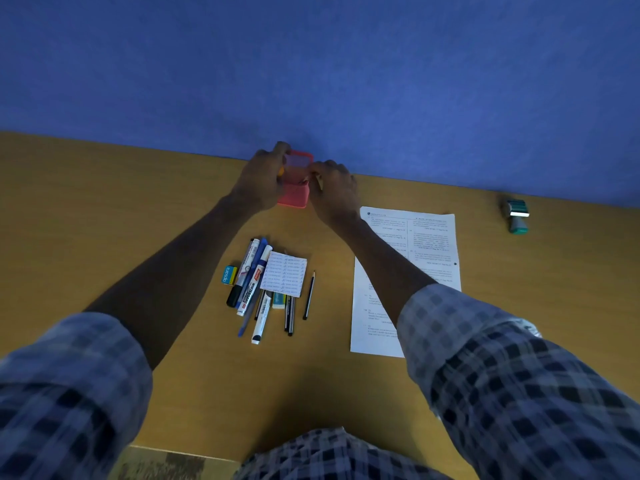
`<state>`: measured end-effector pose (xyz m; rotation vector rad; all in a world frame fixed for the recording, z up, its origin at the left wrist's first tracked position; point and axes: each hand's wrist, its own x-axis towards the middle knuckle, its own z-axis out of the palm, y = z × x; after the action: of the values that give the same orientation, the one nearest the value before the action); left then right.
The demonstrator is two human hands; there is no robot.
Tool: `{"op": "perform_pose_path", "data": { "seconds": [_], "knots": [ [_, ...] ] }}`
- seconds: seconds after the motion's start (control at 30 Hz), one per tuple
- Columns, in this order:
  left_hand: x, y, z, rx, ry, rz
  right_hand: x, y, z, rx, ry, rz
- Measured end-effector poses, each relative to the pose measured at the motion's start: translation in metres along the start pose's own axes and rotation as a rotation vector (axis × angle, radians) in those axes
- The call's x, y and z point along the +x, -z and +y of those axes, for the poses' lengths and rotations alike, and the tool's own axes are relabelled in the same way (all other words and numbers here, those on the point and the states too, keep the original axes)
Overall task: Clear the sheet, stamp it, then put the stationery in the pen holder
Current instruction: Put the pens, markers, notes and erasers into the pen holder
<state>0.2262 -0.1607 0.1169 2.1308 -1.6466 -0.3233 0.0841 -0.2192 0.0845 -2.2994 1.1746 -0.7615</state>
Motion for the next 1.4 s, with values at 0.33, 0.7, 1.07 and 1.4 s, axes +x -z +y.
{"op": "perform_pose_path", "data": {
  "seconds": [0.33,0.7,1.07,1.4],
  "knots": [
    [-0.023,-0.001,-0.007,-0.065,-0.065,0.033,-0.035,0.001,0.000,0.062,-0.006,0.062],
    [-0.108,-0.035,-0.031,0.034,0.307,0.001,-0.100,-0.020,0.004,-0.052,-0.095,-0.570],
    [-0.138,-0.047,-0.031,0.143,0.340,-0.074,-0.110,-0.028,0.009,-0.056,-0.062,-0.543],
    [-0.135,-0.048,-0.022,0.339,0.342,-0.091,-0.103,-0.025,0.021,0.153,-0.264,-0.575]
  ]
}}
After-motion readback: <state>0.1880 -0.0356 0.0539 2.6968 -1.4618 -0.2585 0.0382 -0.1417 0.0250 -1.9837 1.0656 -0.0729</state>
